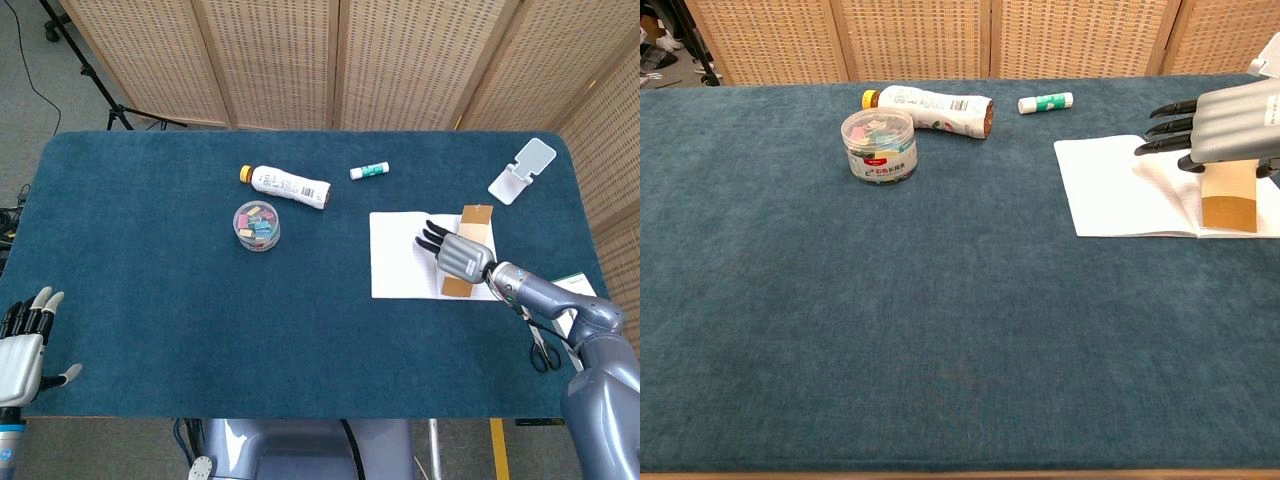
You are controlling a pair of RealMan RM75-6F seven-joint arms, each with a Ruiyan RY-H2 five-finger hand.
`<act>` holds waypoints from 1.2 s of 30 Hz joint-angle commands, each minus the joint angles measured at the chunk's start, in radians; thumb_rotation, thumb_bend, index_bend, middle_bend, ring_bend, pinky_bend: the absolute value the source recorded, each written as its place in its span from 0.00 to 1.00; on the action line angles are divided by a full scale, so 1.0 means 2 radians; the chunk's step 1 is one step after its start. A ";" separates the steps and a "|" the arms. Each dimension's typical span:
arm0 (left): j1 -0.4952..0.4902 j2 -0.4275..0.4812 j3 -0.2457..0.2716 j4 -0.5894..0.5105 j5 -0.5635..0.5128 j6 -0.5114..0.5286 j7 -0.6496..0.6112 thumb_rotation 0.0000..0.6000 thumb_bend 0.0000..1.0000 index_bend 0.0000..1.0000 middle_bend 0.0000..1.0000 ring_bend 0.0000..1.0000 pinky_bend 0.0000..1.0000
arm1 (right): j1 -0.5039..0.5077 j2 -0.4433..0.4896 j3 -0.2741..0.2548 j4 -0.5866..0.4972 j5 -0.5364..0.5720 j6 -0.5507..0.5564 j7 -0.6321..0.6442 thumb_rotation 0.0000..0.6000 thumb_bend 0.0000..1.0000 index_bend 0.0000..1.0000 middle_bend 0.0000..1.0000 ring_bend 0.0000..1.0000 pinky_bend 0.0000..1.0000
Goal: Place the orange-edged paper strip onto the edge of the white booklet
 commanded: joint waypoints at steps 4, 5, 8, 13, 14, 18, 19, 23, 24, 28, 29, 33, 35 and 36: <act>0.000 0.000 0.000 0.000 0.000 0.000 0.000 1.00 0.00 0.00 0.00 0.00 0.00 | -0.001 -0.001 -0.002 0.000 -0.002 0.003 -0.002 1.00 0.51 0.40 0.00 0.00 0.00; 0.000 0.000 0.000 0.000 -0.001 -0.001 0.000 1.00 0.00 0.00 0.00 0.00 0.00 | -0.001 -0.002 -0.001 0.001 -0.001 0.003 -0.004 1.00 0.49 0.36 0.00 0.00 0.00; -0.001 0.000 0.000 0.000 -0.001 -0.001 0.001 1.00 0.00 0.00 0.00 0.00 0.00 | -0.002 -0.004 0.002 0.003 0.002 0.004 -0.008 1.00 0.43 0.29 0.00 0.00 0.00; -0.001 0.000 0.000 0.000 -0.002 -0.001 0.000 1.00 0.00 0.00 0.00 0.00 0.00 | -0.005 -0.008 0.009 0.008 0.008 0.006 -0.022 1.00 0.33 0.23 0.00 0.00 0.00; -0.001 0.000 0.000 0.000 -0.002 -0.001 0.000 1.00 0.00 0.00 0.00 0.00 0.00 | -0.006 -0.008 0.009 0.008 0.008 0.006 -0.024 1.00 0.33 0.23 0.00 0.00 0.00; -0.001 0.001 0.000 0.000 -0.002 -0.001 -0.001 1.00 0.00 0.00 0.00 0.00 0.00 | -0.006 -0.005 0.010 0.003 0.008 0.010 -0.026 1.00 0.33 0.21 0.00 0.00 0.00; -0.001 0.001 0.001 0.000 -0.002 -0.001 -0.001 1.00 0.00 0.00 0.00 0.00 0.00 | -0.005 -0.004 0.009 0.002 0.008 0.011 -0.028 1.00 0.33 0.21 0.00 0.00 0.00; -0.001 0.002 0.001 0.000 -0.001 -0.001 -0.004 1.00 0.00 0.00 0.00 0.00 0.00 | -0.008 0.005 0.019 -0.007 0.016 0.027 -0.032 1.00 0.33 0.21 0.00 0.00 0.00; -0.001 0.003 0.001 0.000 -0.001 -0.001 -0.005 1.00 0.00 0.00 0.00 0.00 0.00 | -0.009 0.009 0.024 -0.012 0.021 0.032 -0.028 1.00 0.34 0.21 0.00 0.00 0.00; 0.000 0.005 0.002 -0.001 0.001 0.000 -0.009 1.00 0.00 0.00 0.00 0.00 0.00 | -0.020 0.035 0.054 -0.053 0.057 0.052 0.022 1.00 0.43 0.21 0.00 0.00 0.00; 0.000 0.005 0.002 -0.001 0.001 0.000 -0.009 1.00 0.00 0.00 0.00 0.00 0.00 | -0.023 0.041 0.062 -0.065 0.066 0.055 0.035 1.00 0.48 0.21 0.00 0.00 0.00; -0.001 0.008 0.004 -0.002 0.003 -0.002 -0.012 1.00 0.00 0.00 0.00 0.00 0.00 | -0.037 0.068 0.096 -0.135 0.117 0.042 0.098 1.00 0.70 0.21 0.00 0.00 0.00; -0.002 0.009 0.005 -0.003 0.006 -0.003 -0.014 1.00 0.00 0.00 0.00 0.00 0.00 | -0.045 0.087 0.122 -0.200 0.165 0.010 0.153 1.00 0.80 0.21 0.00 0.00 0.00; -0.001 0.009 0.006 -0.004 0.008 -0.003 -0.015 1.00 0.00 0.00 0.00 0.00 0.00 | -0.047 0.100 0.134 -0.236 0.188 -0.011 0.175 1.00 0.87 0.21 0.00 0.00 0.00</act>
